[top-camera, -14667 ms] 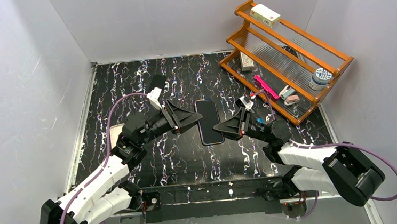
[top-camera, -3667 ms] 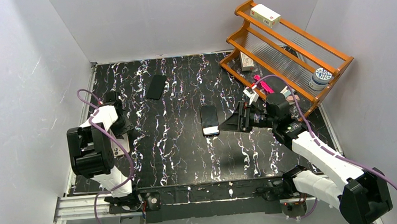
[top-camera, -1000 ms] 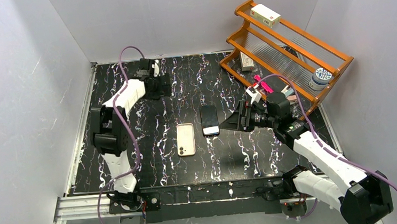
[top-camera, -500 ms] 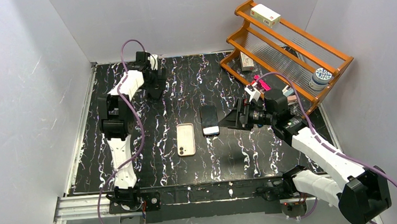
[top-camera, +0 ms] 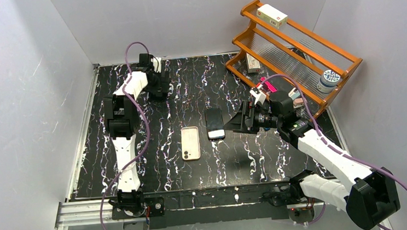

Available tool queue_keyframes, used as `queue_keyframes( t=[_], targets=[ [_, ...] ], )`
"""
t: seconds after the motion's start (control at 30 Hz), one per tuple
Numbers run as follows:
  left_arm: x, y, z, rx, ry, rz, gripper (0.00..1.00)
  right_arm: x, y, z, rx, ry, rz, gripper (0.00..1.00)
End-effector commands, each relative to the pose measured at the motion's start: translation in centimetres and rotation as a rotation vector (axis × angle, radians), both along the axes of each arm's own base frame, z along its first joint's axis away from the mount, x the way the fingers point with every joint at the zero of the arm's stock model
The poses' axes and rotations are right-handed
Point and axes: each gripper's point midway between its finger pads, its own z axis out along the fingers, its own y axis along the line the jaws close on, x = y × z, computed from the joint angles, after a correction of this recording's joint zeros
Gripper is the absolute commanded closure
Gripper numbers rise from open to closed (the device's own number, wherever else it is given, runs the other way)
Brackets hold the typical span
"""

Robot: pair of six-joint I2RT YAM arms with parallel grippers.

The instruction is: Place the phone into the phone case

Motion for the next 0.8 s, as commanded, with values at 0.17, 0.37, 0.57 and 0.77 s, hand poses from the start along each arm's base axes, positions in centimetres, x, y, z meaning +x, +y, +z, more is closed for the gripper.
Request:
queue_keyframes(
  t=[0.17, 0.37, 0.57, 0.77],
  targets=[
    [-0.5, -1.4, -1.2, -0.077, 0.050, -0.021, 0.17, 0.5, 0.5, 1.7, 0.028, -0.072, 0.014, 0.01],
    [-2.0, -2.6, -1.5, -0.144, 0.086, -0.021, 0.34, 0.6, 0.6, 2.2, 0.032, -0.090, 0.021, 0.01],
    [-3.7, -2.7, -0.7, -0.151, 0.098, -0.024, 0.54, 0.7, 0.6, 2.1, 0.032, -0.089, 0.020, 0.01],
    [-6.7, -2.6, -0.5, -0.159, 0.135, -0.031, 0.56, 0.7, 0.5, 2.2, 0.032, -0.092, 0.013, 0.01]
  ],
)
